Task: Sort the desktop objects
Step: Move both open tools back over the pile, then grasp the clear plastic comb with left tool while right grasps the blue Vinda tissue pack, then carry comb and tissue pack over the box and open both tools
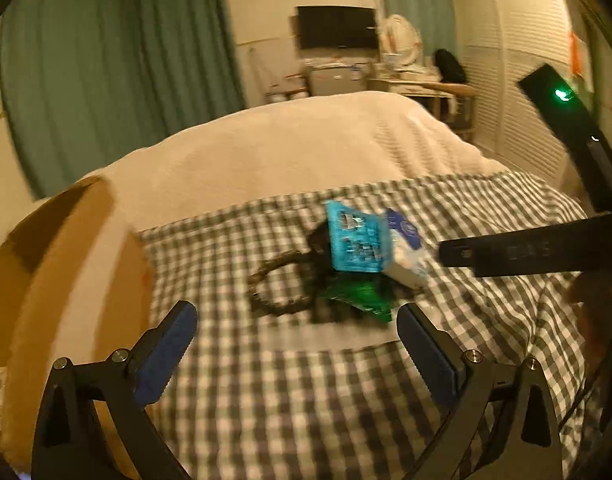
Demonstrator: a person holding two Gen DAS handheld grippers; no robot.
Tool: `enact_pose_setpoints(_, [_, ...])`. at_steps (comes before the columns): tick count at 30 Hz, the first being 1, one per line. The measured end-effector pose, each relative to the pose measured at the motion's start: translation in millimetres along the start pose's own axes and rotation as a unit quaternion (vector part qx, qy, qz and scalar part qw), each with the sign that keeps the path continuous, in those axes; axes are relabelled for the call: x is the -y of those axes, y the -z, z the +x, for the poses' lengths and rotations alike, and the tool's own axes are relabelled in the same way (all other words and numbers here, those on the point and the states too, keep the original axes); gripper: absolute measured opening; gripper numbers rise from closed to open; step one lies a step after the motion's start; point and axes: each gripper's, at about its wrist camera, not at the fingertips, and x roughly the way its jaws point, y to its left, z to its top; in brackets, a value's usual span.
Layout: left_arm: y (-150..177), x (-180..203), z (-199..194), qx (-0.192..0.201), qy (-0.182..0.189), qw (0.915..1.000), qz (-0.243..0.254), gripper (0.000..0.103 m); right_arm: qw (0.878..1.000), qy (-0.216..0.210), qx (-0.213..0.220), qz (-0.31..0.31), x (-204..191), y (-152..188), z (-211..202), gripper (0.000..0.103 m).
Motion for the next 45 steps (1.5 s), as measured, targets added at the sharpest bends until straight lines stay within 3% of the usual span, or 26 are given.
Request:
enact_pose_setpoints(4, [12.7, 4.5, 41.2, -0.023, 0.023, 0.9981, 0.052, 0.102, 0.999, -0.016, -0.007, 0.027, 9.6, -0.1, 18.8, 0.078])
enact_pose_setpoints(11, [34.3, -11.0, 74.1, -0.071, 0.108, 0.9911, 0.028, 0.102, 0.995, -0.06, -0.028, 0.078, 1.5, -16.2, 59.3, 0.077])
enact_pose_setpoints(13, [35.9, -9.3, 74.6, -0.074, 0.131, 0.988, 0.034, 0.102, 0.992, -0.076, -0.04, 0.096, 1.7, -16.3, 73.5, 0.064])
enact_pose_setpoints(15, [36.4, -5.1, 76.4, -0.076, 0.148, 0.985, 0.046, 0.102, 0.989, -0.091, -0.049, 0.105, 2.2, -14.1, 77.7, 0.06])
enact_pose_setpoints(18, [32.2, -0.4, 76.1, -0.075, 0.173, 0.9794, 0.071, 0.102, 0.991, -0.087, -0.055, 0.083, 3.2, -12.3, 63.7, 0.059])
enact_pose_setpoints(21, [31.1, 4.9, 82.8, -0.087, 0.211, 0.9688, 0.098, 0.102, 0.995, -0.058, -0.058, 0.048, 7.3, -10.8, 34.4, 0.059])
enact_pose_setpoints(24, [28.3, 6.2, 90.4, -0.1, 0.216, 0.9617, 0.137, 0.101, 0.995, -0.062, -0.065, 0.048, 25.0, -7.6, -1.8, 0.059])
enact_pose_setpoints(25, [26.6, 5.0, 91.7, -0.107, 0.222, 0.9594, 0.137, 0.093, 0.995, -0.062, -0.067, 0.046, 29.1, -6.6, -8.4, 0.06])
enact_pose_setpoints(26, [24.8, 5.5, 92.9, -0.112, 0.228, 0.9578, 0.135, 0.068, 0.995, -0.061, -0.068, 0.043, 32.1, -4.1, -15.4, 0.06])
enact_pose_setpoints(28, [23.7, 0.5, 96.6, -0.131, 0.241, 0.9537, 0.123, 0.037, 0.995, -0.055, -0.07, 0.036, 37.0, 2.4, -28.3, 0.06])
enact_pose_setpoints(32, [30.8, 4.4, 82.5, -0.127, 0.224, 0.9571, 0.132, 0.02, 0.995, -0.055, -0.073, 0.039, 46.5, 11.5, -43.9, 0.06])
enact_pose_setpoints(35, [34.4, -1.2, 66.7, -0.122, 0.227, 0.9611, 0.099, 0.003, 0.996, -0.052, -0.067, 0.036, 48.3, 17.9, -55.7, 0.06])
enact_pose_setpoints(39, [42.8, 0.5, 43.9, -0.112, 0.246, 0.9628, 0.017, 0.002, 0.996, -0.053, -0.071, 0.028, 39.5, 26.0, -67.5, 0.06])
enact_pose_setpoints(45, [48.6, -14.9, -2.8, -0.096, 0.256, 0.9575, -0.091, 0.002, 0.996, -0.054, -0.063, 0.01, 15.9, 41.1, -100.2, 0.06])
